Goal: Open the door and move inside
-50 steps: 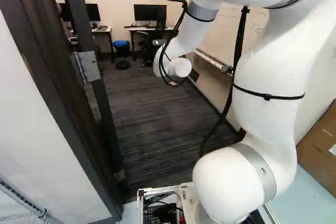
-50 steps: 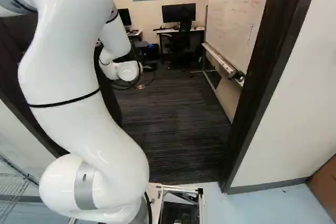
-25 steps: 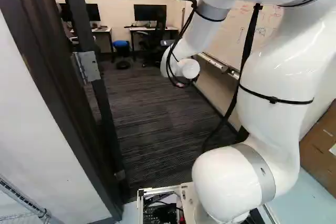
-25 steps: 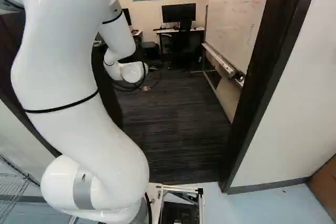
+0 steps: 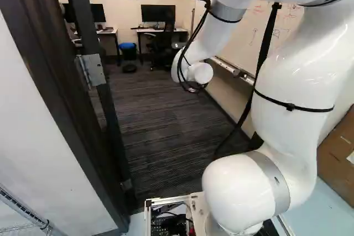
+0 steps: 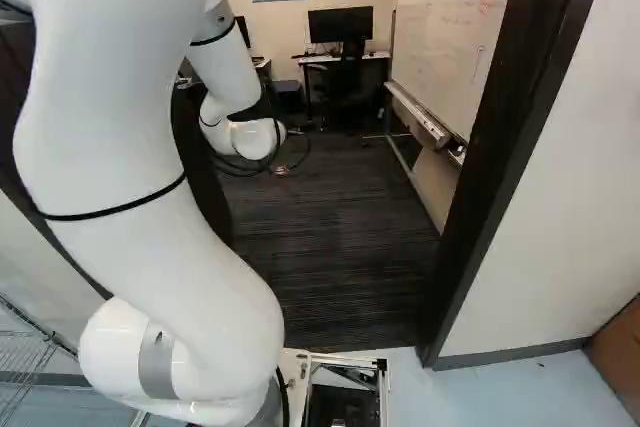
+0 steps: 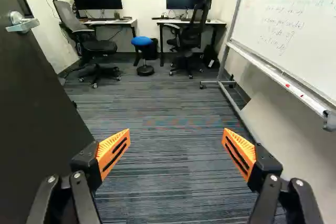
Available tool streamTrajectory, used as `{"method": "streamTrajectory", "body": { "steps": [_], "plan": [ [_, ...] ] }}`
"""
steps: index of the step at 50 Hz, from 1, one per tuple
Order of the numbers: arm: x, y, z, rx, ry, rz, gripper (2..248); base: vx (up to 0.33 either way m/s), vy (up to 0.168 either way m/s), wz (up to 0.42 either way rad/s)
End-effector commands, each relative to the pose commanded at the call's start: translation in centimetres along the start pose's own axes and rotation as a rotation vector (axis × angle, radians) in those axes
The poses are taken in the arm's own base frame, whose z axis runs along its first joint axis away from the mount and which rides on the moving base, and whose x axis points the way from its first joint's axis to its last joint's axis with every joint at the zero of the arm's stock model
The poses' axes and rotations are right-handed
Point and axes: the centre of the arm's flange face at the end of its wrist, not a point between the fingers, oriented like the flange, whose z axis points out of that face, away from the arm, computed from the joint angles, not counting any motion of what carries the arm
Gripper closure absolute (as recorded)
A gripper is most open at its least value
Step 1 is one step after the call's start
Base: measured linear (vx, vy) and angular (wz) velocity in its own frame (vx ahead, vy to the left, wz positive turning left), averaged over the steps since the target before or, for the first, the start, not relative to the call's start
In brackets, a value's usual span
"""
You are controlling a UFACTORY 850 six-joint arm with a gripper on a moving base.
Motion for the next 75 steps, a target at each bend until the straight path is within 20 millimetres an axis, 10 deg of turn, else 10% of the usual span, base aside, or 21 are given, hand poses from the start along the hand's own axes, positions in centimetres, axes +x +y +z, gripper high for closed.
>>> {"method": "streamTrajectory", "body": {
  "steps": [75],
  "plan": [
    [-8.4, 2.0, -13.8, -0.068, -0.027, 0.026, 3, 0.000, 0.000, 0.000]
  ]
}}
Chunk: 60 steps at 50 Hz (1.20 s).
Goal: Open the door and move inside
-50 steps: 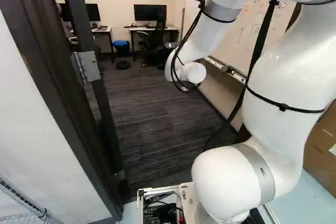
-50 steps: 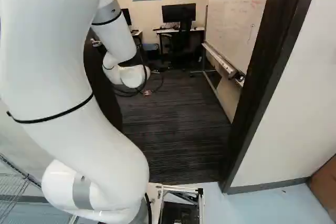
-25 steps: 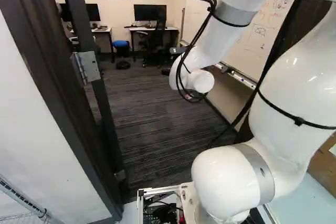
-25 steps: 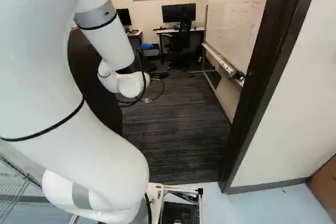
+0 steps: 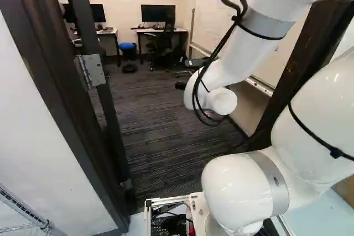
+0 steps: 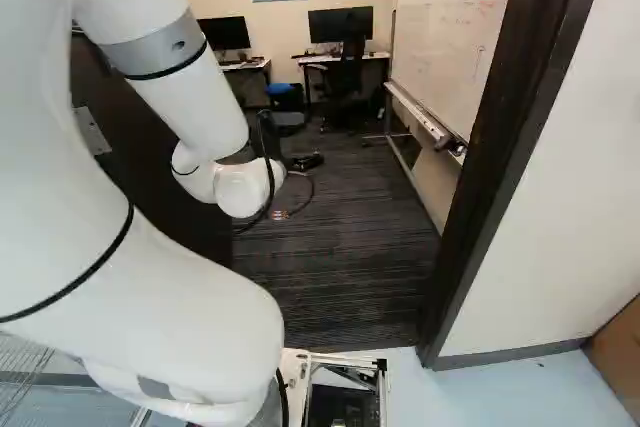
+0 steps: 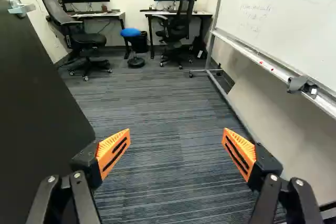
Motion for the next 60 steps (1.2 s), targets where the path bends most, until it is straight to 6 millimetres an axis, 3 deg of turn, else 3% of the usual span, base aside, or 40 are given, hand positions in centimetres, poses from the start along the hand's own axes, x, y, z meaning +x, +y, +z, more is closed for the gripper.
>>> {"method": "streamTrajectory", "body": {
  "steps": [30, 60],
  "plan": [
    [-3.0, 0.5, -3.6, -0.019, -0.008, 0.007, 3, 0.000, 0.000, 0.000],
    [-3.5, 0.6, -4.2, -0.022, -0.009, 0.009, 3, 0.001, -0.002, -0.004]
  ]
}}
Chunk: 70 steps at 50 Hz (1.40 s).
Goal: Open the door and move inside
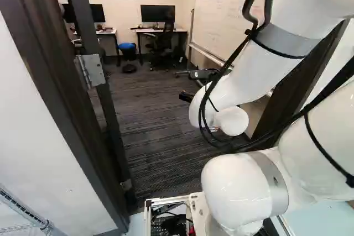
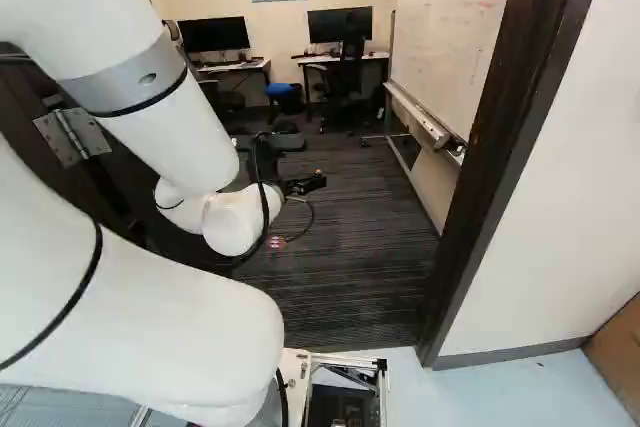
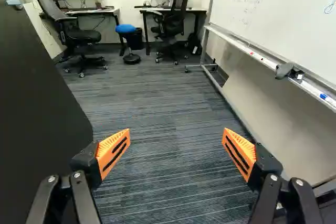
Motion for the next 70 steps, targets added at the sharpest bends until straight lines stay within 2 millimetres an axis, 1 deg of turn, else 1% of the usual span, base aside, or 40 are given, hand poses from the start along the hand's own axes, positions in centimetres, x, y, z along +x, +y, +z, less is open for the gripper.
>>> {"method": "streamTrajectory", "body": {
  "steps": [28, 70],
  "plan": [
    [0.00, 0.00, 0.00, 0.000, 0.000, 0.000, 3, 0.072, -0.001, -0.005],
    [0.00, 0.00, 0.00, 0.000, 0.000, 0.000, 3, 0.124, -0.001, -0.009]
  ]
}}
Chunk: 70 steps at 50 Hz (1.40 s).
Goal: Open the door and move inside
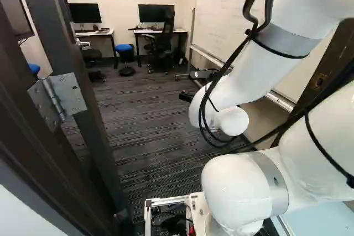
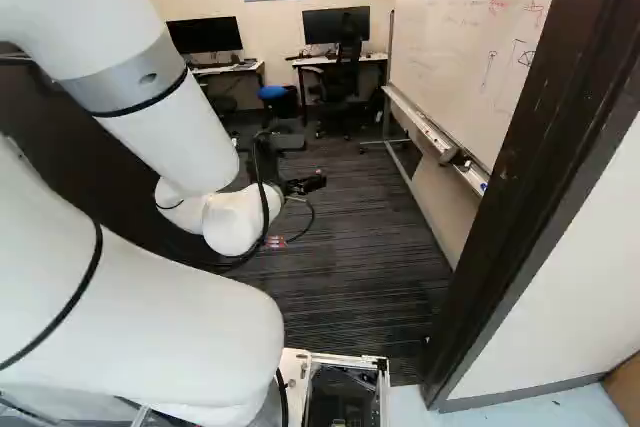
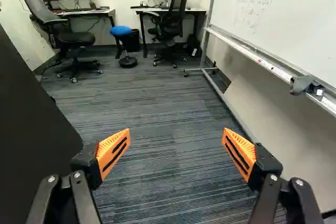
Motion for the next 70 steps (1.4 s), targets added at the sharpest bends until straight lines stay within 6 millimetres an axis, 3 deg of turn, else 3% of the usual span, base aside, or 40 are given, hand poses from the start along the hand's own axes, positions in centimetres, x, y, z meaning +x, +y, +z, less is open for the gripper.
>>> {"method": "streamTrajectory", "body": {
  "steps": [70],
  "plan": [
    [0.00, 0.00, 0.00, 0.000, 0.000, 0.000, 3, 0.139, 0.005, 0.020]
  ]
}}
